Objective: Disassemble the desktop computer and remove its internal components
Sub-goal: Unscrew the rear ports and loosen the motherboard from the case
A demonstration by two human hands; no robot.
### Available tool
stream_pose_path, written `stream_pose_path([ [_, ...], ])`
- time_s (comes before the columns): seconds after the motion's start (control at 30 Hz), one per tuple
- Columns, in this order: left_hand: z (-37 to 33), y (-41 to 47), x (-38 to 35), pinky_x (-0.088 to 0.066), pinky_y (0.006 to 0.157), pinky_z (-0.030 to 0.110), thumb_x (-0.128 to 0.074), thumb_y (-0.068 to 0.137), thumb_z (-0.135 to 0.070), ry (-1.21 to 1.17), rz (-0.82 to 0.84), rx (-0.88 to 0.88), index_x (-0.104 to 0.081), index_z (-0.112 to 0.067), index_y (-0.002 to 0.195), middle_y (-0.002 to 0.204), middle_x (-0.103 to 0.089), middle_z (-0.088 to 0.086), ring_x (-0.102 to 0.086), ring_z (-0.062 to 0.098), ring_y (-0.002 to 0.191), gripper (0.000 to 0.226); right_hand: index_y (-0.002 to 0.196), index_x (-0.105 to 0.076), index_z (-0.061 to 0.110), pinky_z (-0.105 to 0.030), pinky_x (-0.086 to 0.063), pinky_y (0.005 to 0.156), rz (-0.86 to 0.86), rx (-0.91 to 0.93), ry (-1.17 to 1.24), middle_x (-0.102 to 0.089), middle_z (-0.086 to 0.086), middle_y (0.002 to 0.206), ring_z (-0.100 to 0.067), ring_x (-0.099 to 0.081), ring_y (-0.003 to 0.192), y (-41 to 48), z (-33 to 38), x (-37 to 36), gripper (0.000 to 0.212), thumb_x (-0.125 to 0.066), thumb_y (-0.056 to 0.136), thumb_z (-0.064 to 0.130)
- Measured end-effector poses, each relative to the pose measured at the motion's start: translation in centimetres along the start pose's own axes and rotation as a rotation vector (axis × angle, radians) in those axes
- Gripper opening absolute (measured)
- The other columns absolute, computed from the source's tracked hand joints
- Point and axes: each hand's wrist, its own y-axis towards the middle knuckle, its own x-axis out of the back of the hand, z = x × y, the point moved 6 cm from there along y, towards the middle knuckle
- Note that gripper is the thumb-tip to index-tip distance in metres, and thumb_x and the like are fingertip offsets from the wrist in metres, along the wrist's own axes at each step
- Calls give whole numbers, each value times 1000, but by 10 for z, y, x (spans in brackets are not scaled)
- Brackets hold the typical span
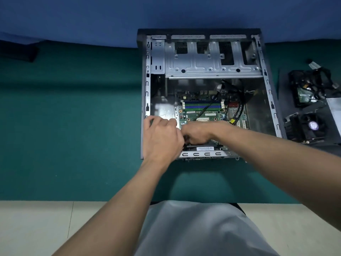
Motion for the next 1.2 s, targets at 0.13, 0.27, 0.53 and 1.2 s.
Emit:
stream_pose_path([
  [0.13,0,1,1,-28,89,31,-54,79,-16,-25,1,17,-67,-13,69,63,-64,1,-56,20,70,16,61,-46,36,-19,-38,56,78,-58,-56,-49,19,66,0,-49,61,6,-14,-6,46,-50,87,-2],
  [0.27,0,1,1,-26,91,29,-53,79,-17,-14,8,18,-68,-15,70,63,-65,-1,-56,18,70,18,86,-64,32,-18,-34,59,149,-28,-63,-46,25,72,6,-45,66,7,-20,-10,34,-52,88,1],
  [0.53,-1,1,3,-28,94,28,-50,78,-16,-14,10,60,-69,-14,69,60,-65,0,-55,17,62,22,85,-58,19,-30,-31,75,-236,-99,15,-42,4,88,-14,-38,86,-4,-67,6,12,-51,95,19],
  [1.2,3,3,-4,-25,99,26,-36,83,-28,73,42,116,-71,-22,72,59,-64,-5,-57,12,58,38,102,-60,21,-20,-50,60,-224,-55,318,-60,4,84,-9,-59,69,-15,-50,-10,11,-51,97,25],
])
